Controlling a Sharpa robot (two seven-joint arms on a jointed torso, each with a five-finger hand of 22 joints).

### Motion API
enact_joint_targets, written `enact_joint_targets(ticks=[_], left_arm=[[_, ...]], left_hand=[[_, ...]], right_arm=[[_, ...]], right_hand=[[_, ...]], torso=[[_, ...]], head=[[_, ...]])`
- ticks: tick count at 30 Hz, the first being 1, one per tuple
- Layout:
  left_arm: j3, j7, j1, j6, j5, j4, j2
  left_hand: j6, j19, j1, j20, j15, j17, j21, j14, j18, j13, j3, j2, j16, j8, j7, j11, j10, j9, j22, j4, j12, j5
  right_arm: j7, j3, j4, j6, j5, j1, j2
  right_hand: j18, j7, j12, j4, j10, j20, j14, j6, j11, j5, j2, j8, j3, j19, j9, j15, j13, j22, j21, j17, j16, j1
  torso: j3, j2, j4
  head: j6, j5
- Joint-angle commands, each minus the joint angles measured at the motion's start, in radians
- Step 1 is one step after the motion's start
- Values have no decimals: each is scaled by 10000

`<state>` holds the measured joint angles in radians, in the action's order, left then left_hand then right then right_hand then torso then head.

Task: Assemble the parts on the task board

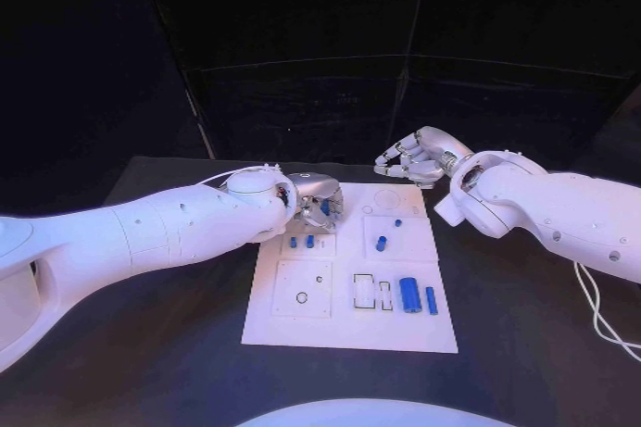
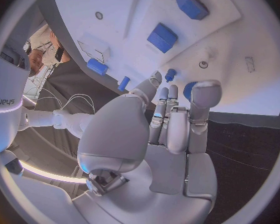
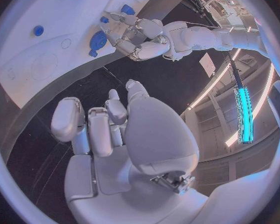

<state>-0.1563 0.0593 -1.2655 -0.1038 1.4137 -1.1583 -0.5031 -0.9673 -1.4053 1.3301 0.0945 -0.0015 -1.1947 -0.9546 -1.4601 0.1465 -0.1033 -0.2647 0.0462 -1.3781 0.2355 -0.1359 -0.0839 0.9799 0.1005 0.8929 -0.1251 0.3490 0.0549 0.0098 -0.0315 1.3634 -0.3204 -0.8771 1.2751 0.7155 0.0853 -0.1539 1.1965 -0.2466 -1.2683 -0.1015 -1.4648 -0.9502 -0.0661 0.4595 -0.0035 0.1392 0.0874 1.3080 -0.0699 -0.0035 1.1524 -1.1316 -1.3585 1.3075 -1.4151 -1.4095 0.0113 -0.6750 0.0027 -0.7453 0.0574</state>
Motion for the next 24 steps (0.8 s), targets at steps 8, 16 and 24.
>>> enact_joint_targets(ticks=[8,16,24], left_arm=[[11,-616,14,469,252,157,170],[12,-749,24,704,256,278,274],[13,-893,30,912,257,375,312]], left_hand=[[-255,-112,20,-36,-37,52,-126,-223,-126,245,-525,-97,-73,-178,-6,19,306,-115,112,-123,-226,-32],[-288,-129,-17,-39,-39,32,-157,-236,-134,300,-631,-69,-96,-215,-7,19,350,-144,154,-143,-283,-32],[-340,-151,-81,-40,-40,35,-185,-246,-142,341,-742,-64,-111,-246,-20,18,425,-170,192,-137,-328,-35]], right_arm=[[78,5,3,14,1,14,-35],[69,5,11,18,1,14,-41],[64,5,22,21,1,14,-33]], right_hand=[[75,5,32,-53,52,11,-539,57,1,68,45,49,-13,-51,2,-59,8,5,35,290,44,-54],[75,5,32,-53,52,11,-539,57,1,68,45,49,-13,-51,2,-59,8,5,35,290,44,-54],[74,5,38,-53,48,11,-541,54,1,74,65,53,-23,-47,1,-59,12,0,34,296,41,-71]], torso=[[-9,0,-6],[-8,0,7],[-5,-1,-2]], head=[[-17,-7],[-32,-8],[-43,-19]])
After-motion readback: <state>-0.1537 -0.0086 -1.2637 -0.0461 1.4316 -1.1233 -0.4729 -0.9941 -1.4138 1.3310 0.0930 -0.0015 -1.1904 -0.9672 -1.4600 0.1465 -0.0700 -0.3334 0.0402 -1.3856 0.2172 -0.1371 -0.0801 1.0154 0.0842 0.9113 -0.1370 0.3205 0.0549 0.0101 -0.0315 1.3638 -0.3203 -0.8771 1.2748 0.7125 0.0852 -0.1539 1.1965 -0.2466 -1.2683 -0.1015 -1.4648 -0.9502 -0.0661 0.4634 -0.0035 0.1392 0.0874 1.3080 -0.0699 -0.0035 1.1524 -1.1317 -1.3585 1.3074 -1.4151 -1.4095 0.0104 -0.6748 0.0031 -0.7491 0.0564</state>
